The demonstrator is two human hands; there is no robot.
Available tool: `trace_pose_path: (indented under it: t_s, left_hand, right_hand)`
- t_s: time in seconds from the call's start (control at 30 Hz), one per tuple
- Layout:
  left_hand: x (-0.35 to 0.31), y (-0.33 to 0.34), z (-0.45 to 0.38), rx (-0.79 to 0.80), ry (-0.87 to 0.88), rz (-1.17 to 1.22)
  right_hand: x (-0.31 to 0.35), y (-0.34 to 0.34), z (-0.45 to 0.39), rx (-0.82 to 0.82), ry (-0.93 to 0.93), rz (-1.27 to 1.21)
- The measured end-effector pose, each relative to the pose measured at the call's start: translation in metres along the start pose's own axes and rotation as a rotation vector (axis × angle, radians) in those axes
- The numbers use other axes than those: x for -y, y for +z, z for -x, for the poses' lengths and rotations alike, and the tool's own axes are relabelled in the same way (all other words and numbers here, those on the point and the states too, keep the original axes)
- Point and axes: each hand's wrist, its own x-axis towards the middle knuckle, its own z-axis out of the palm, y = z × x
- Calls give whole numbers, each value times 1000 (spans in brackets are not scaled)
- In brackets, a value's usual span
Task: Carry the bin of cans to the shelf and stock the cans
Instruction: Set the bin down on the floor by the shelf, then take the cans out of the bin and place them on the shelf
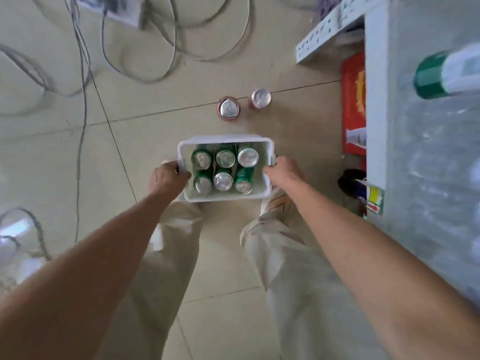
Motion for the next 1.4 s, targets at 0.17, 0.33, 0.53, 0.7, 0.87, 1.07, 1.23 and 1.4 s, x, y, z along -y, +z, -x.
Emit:
trace_pose_path:
  t_s: [0.17,0.33,0.53,0.7,0.87,1.07,1.23,1.4]
  left_hand:
    - [7,36,-8,-160,-48,32]
    - [-9,63,32,-310,302,-267]
    - [-16,91,16,-118,172,-364]
    - [-12,95,-13,-138,208,-363]
    - [-6,90,-9,-164,255,-416]
    - [-34,15,85,-192,262,-442]
    - [-86,-99,245,-148,312,-437]
    - [-148,-201,405,-168,442,-392]
  right_hand:
    - [-8,39,-13,-44,128,-66]
    - [-7,57,32,-526,-250,97]
    - [11,77,19,-313,-269,225]
    - [30,82,-12,-340,-202,335]
    - [31,68,-22,-359,-216,361]
    - [27,4,82,-460,-219,232]
    - [21,-95,249,-543,-142,63]
    - [20,-206,405,-695,-82,47]
